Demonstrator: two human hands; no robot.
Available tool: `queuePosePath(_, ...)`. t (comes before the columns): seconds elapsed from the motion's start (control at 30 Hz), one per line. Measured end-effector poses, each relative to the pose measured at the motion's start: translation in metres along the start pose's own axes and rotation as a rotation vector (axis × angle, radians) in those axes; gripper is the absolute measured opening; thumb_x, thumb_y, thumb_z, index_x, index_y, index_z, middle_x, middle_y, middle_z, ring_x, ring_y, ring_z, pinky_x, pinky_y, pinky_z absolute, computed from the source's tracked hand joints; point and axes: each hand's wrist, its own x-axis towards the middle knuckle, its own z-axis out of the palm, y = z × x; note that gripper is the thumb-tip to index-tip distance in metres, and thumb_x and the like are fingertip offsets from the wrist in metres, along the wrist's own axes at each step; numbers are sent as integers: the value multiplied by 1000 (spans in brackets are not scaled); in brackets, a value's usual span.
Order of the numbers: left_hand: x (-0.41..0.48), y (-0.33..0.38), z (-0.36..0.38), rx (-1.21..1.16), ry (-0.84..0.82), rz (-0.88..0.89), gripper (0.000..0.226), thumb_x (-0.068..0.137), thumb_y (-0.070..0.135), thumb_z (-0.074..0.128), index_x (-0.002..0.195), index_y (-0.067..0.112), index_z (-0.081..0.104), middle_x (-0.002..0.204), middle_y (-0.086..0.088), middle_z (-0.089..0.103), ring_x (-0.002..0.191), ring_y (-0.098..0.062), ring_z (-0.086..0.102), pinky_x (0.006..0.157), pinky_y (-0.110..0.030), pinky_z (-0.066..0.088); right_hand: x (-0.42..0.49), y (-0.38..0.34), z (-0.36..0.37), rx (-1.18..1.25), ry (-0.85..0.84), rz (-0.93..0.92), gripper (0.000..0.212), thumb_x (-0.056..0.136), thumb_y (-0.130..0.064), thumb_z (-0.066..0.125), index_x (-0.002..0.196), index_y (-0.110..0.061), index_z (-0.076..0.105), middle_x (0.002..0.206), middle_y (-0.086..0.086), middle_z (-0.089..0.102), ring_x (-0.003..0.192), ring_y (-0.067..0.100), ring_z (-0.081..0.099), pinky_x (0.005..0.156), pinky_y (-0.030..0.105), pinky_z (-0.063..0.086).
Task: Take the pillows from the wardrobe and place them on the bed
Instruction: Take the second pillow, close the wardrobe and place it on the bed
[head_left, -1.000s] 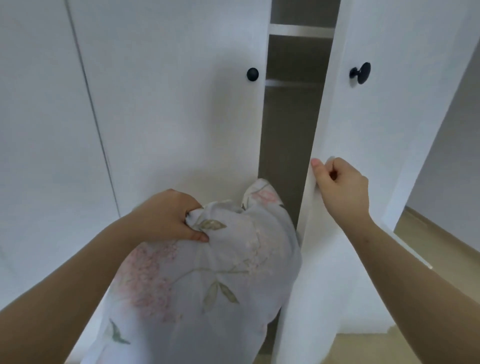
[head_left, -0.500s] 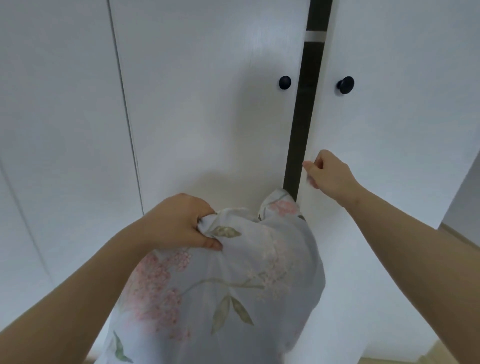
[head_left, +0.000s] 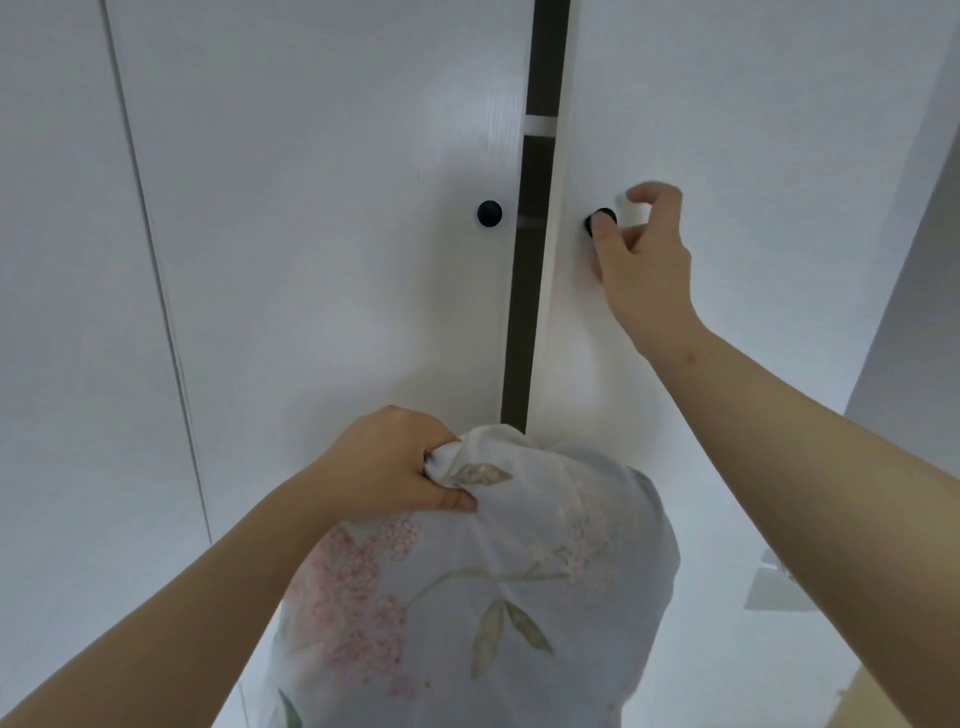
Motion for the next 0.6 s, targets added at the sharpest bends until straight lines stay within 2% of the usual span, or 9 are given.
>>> queuePosePath(0.07,8,0,3,-1,22,-24,41,60,52,79,45,42,42,47,17,49,60,15,50,58,-7,37,12,-1,6,14,-44,-11,14,95,-26,44,107,-23,39,69,-5,46,60,7,45,59,18,42)
queuePosePath(0.13,14,1,5,-8,38,-56,39,55,61,73,48,39,42,50,15,47,61,11,51,56,-9,38,20,4,12,29,-69,7,3,96,-24,43,97,-21,42,71,-8,46,63,7,44,62,21,41)
queuePosePath(0.2,20,-1,5,-27,63,-87,36,49,67,64,48,38,44,51,13,48,61,9,52,54,-11,38,25,10,17,85,-100,56,8,95,-21,44,88,-23,46,75,-8,48,71,11,47,66,24,41)
queuePosePath(0.33,35,-2,5,-2,70,-165,41,56,61,73,70,23,67,64,9,61,58,0,52,55,-14,36,38,18,26,171,-147,121,22,93,-17,45,76,-30,46,76,-8,50,77,15,49,69,27,42)
queuePosePath(0.4,42,-2,5,6,76,-175,45,59,57,74,77,17,70,72,2,67,63,-3,54,58,-21,39,44,23,32,174,-168,131,22,94,-17,45,76,-30,45,76,-8,50,79,15,50,67,25,42)
queuePosePath(0.5,51,-5,4,19,66,-196,37,65,50,76,75,15,68,73,-1,67,65,-9,56,55,-19,37,49,31,41,181,-157,143,23,94,-16,45,76,-31,44,78,-8,49,82,15,50,66,22,41)
queuePosePath(0.6,58,-7,4,30,41,-206,29,66,50,75,63,25,61,64,8,59,59,-5,52,55,-19,36,54,37,47,164,-160,148,23,94,-16,44,77,-31,42,79,-9,49,83,14,50,67,21,41)
